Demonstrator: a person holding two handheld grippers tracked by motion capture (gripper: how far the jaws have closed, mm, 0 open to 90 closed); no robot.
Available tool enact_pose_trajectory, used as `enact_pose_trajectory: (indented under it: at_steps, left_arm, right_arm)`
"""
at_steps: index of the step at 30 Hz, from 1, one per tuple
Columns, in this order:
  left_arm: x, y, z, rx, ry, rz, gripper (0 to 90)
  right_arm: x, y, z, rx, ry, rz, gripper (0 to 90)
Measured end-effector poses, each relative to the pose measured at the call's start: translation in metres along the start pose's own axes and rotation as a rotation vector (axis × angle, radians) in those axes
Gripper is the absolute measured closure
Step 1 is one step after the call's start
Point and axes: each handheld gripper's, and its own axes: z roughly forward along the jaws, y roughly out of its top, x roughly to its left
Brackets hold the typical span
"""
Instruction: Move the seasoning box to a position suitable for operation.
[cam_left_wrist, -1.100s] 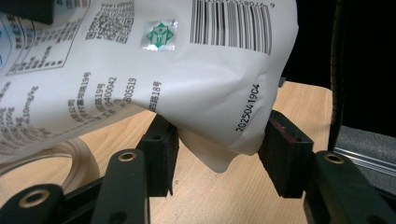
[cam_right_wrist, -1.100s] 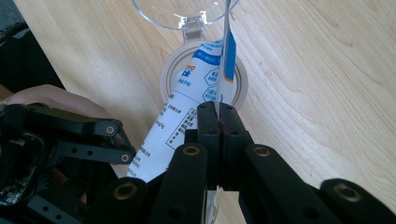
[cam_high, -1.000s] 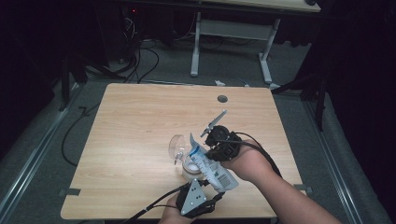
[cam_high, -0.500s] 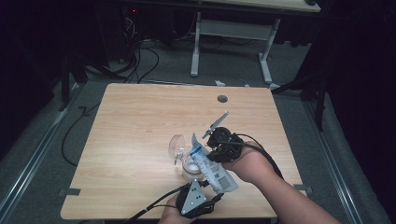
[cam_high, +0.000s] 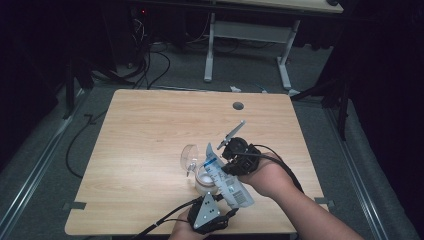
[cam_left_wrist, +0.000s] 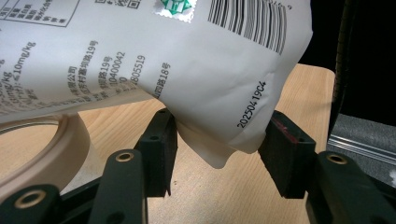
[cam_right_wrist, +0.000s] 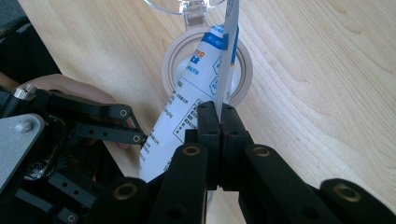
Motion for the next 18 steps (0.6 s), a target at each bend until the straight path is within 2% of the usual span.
enact_pose_trajectory:
  at_steps: [11, 18]
  left_arm:
    - [0.004, -0.003, -0.004, -0.001, -0.030, -0.016, 41.2]
    - [0.005, -0.008, -0.010, 0.004, -0.030, -0.010, 40.3]
  right_arm:
    - [0.000, 0.001, -0.001, -0.008, 0.006, 0.010, 89.9]
    - [-0.001, -0.001, -0.003, -0.013, 0.000, 0.014, 89.8]
